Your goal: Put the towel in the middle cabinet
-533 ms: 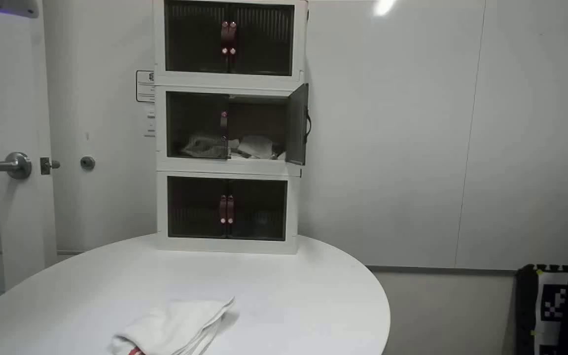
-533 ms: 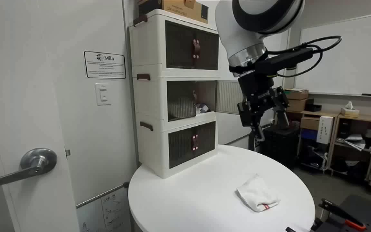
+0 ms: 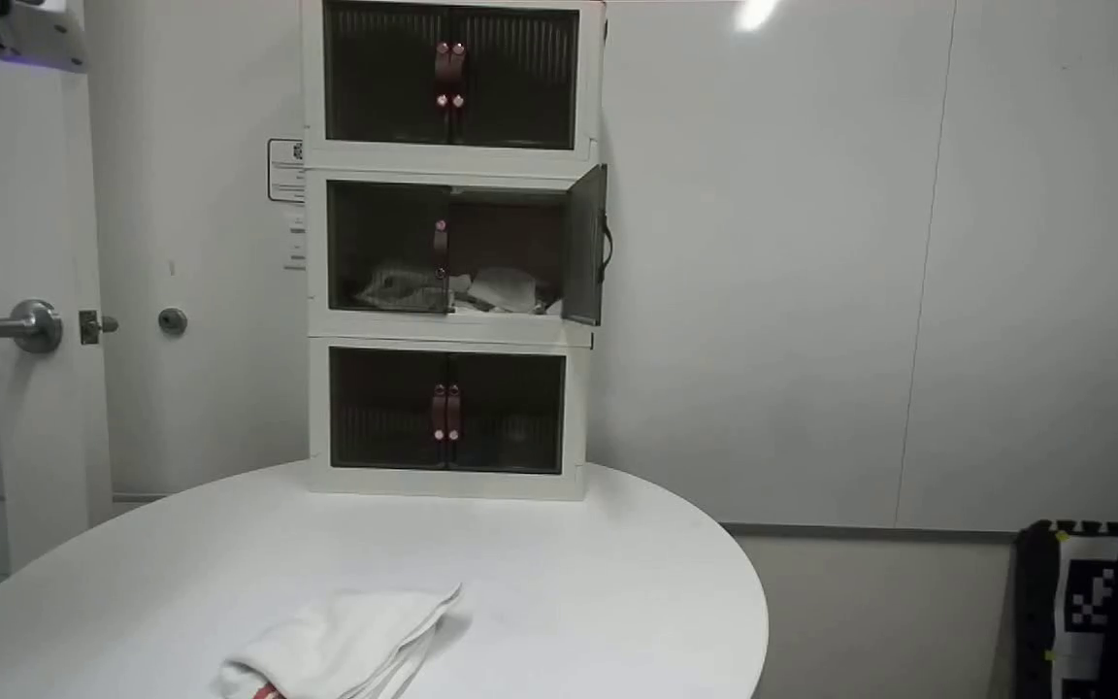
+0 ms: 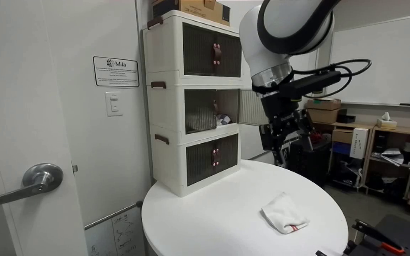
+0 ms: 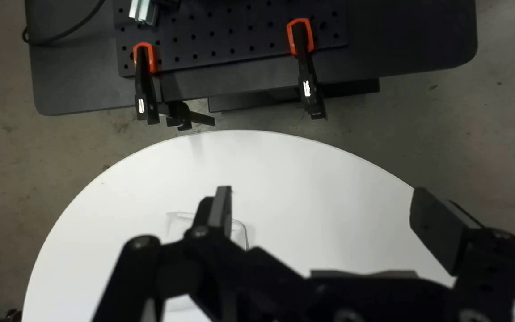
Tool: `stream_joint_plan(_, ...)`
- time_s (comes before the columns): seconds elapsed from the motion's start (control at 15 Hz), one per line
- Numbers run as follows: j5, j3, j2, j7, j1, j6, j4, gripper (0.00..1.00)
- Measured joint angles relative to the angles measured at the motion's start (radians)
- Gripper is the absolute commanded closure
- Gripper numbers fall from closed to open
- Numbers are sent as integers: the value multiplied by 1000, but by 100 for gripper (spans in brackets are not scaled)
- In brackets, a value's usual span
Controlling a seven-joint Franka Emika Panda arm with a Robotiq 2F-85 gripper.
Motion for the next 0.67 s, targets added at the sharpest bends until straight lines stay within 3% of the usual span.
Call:
stream_joint_plan(0.33,-99,-56,122,1,-43,312,-135,0)
stream_joint_plan(0.67,-312,-142,322,14,-134,549,-180,0)
